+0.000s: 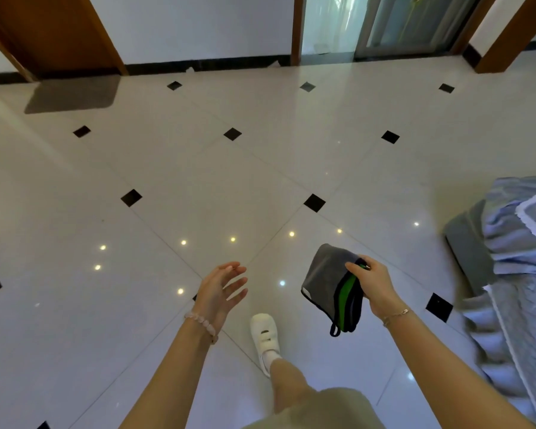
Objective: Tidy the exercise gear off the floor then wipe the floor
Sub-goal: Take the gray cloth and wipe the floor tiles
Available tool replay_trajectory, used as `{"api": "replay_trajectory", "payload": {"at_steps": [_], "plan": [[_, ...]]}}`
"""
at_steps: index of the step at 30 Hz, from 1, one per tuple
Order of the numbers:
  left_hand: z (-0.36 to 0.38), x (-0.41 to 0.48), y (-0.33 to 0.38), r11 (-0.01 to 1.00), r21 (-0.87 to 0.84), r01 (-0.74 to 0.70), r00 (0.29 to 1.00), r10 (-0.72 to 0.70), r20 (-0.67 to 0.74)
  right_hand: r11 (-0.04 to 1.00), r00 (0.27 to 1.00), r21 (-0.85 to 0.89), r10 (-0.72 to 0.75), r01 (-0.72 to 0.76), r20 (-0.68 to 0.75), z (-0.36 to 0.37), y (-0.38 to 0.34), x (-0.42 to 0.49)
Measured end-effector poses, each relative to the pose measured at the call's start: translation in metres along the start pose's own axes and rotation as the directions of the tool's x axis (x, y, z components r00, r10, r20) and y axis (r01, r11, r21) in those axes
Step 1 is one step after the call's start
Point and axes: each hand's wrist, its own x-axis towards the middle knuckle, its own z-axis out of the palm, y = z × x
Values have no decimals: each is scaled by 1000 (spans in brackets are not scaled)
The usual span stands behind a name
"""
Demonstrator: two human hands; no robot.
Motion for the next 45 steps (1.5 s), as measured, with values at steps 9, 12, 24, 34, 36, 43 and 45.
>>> {"api": "replay_trajectory", "payload": {"at_steps": [9, 12, 24, 34, 36, 43, 45], "plan": [[20, 100, 87, 990, 138, 41, 998, -47, 34, 994, 995, 78, 79, -74, -61, 59, -39, 75], [34, 133, 115, 982, 187, 38, 995, -54, 79, 989, 989, 112, 109, -97, -104, 75, -52, 93], [56, 262, 188, 905, 415, 92, 903, -252, 349, 951, 918, 294, 199, -96, -344, 169, -76, 121], [-11, 390, 241, 756, 654, 34, 723, -471, 506, 905, 713, 419, 343, -77, -611, 295, -35, 136], [-23, 412, 231, 741, 671, 23, 693, -495, 524, 917, 660, 379, 361, -124, -659, 309, -9, 139], [-68, 510, 122, 684, 727, -61, 623, -543, 563, 955, 460, 3, 145, -295, -876, 330, 124, 171], [-84, 547, 74, 670, 737, -89, 615, -545, 570, 924, 454, -128, 54, -361, -889, 349, 179, 198]]}}
